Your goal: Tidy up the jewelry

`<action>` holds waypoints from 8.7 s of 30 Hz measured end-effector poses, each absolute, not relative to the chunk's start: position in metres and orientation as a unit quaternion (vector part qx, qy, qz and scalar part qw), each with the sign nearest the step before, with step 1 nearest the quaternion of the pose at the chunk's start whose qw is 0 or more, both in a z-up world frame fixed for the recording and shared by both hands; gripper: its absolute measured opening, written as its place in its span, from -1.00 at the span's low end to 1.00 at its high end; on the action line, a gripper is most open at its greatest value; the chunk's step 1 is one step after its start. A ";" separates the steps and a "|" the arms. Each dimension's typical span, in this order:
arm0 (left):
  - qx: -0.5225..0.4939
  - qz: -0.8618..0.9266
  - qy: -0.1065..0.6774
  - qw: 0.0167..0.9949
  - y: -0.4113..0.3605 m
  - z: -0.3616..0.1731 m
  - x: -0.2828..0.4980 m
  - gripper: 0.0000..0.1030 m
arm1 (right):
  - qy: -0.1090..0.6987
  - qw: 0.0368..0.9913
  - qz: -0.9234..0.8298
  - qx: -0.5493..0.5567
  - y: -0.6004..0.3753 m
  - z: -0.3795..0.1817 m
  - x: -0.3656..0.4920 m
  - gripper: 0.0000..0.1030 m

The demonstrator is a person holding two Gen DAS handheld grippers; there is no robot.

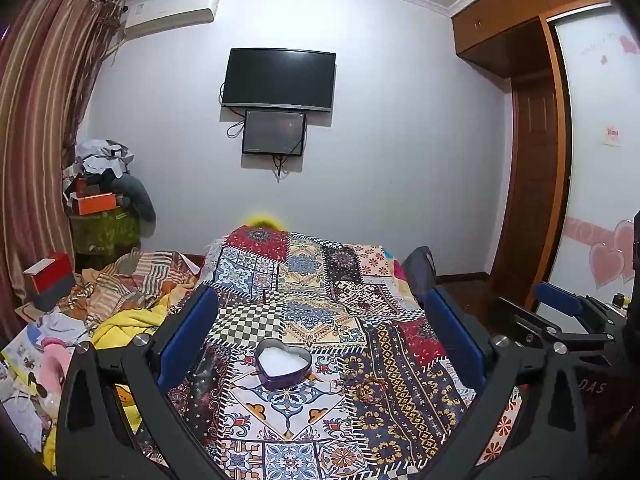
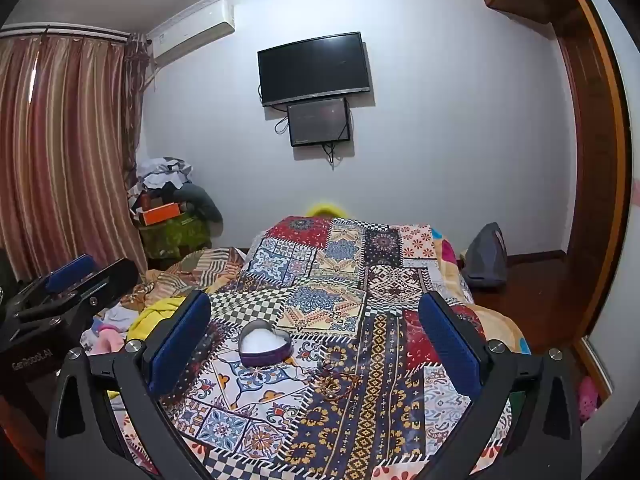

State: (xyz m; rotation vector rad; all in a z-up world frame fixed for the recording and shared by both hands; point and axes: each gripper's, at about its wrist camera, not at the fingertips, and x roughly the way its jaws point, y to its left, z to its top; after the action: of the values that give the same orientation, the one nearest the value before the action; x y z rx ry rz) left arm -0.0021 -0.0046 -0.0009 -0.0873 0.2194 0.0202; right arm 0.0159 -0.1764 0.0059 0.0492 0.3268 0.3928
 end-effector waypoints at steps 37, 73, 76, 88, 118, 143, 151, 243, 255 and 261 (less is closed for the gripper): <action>-0.054 0.014 0.118 0.991 0.000 -0.004 0.009 1.00 | 0.172 0.966 0.191 0.029 -0.178 0.003 0.022 1.00; -0.058 0.018 0.133 0.989 0.005 -0.014 0.022 1.00 | 0.192 0.965 0.180 0.018 -0.178 -0.004 0.032 1.00; -0.063 0.013 0.149 0.987 0.010 -0.020 0.032 1.00 | 0.206 0.963 0.174 0.012 -0.178 -0.012 0.041 1.00; -0.091 0.015 0.286 0.954 0.029 -0.089 0.099 1.00 | 0.304 0.940 0.154 -0.012 -0.191 -0.071 0.087 1.00; -0.033 -0.122 0.500 0.857 -0.037 -0.228 0.167 -0.33 | 0.463 0.854 0.238 -0.016 -0.198 -0.163 0.130 0.11; -0.058 -0.092 0.449 0.887 0.007 -0.208 0.170 -0.91 | 0.470 0.830 0.299 -0.032 -0.137 -0.160 0.161 -0.11; -0.073 -0.070 0.418 0.903 0.038 -0.194 0.169 -0.92 | 0.475 0.825 0.305 -0.038 -0.117 -0.161 0.193 -0.14; -0.095 -0.063 0.390 0.914 0.097 -0.165 0.252 -0.92 | 0.455 0.797 0.388 -0.089 -0.028 -0.154 0.235 -0.63; -0.102 -0.087 0.432 0.892 0.099 -0.189 0.271 -0.92 | 0.465 0.785 0.393 -0.116 -0.020 -0.163 0.235 -0.63; -0.091 -0.083 0.433 0.893 0.097 -0.186 0.272 -0.92 | 0.463 0.782 0.398 -0.128 -0.016 -0.163 0.233 -0.62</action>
State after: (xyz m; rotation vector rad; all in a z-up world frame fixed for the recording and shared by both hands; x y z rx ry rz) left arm 0.2718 0.0969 -0.1861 -0.1892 0.8979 -0.1717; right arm 0.2334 -0.0163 -0.1635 -0.2761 0.9989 0.8594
